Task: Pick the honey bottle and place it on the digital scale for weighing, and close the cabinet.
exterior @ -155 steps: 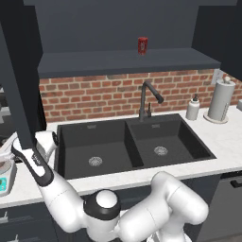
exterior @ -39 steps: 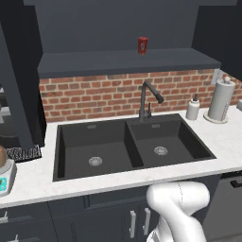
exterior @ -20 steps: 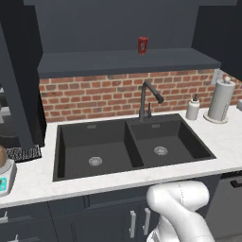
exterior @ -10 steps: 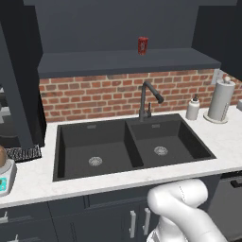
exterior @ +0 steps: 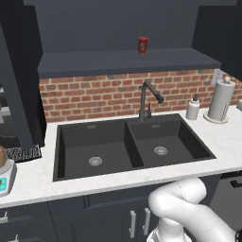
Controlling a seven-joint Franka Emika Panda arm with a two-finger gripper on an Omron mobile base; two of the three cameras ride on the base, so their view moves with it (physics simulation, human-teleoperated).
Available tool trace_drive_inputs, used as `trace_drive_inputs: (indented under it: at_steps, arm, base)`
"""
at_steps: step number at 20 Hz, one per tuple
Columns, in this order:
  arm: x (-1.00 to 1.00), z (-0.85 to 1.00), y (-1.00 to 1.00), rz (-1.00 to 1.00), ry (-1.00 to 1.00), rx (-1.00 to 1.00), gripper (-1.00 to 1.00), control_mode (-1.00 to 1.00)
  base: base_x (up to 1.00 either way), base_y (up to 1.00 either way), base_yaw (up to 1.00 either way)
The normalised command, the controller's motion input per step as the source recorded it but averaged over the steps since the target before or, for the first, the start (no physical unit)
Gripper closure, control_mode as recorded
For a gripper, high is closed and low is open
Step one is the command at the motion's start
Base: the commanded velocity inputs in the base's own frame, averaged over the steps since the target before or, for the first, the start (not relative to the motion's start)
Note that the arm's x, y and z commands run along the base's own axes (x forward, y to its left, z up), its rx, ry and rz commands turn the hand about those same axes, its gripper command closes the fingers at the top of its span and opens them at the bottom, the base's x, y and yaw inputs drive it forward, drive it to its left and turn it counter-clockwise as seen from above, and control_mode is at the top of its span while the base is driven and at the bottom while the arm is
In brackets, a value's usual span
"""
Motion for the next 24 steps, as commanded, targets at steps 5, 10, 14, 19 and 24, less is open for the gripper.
trace_drive_inputs:
  at_steps: [5, 10, 14, 19, 24]
  arm:
    - [0.00, 0.65, 0.30, 0.07, 0.00, 0.16, -1.00, -1.00]
    - [0.00, 0.25, 0.93, 0.06, -0.01, 0.12, -1.00, -1.00]
    - [0.15, 0.14, 1.00, 0.00, -0.01, 0.00, -1.00, -1.00]
    - [0.53, 0.00, 1.00, 0.00, 0.00, 0.00, -1.00, -1.00]
    - [0.98, 0.00, 1.00, -0.01, 0.01, 0.00, -1.00, -1.00]
  base:
    - [0.00, 0.00, 0.00]
    - [0.00, 0.00, 0.00]
    - [0.00, 0.00, 0.00]
    - [0.00, 0.00, 0.00]
    - [0.00, 0.00, 0.00]
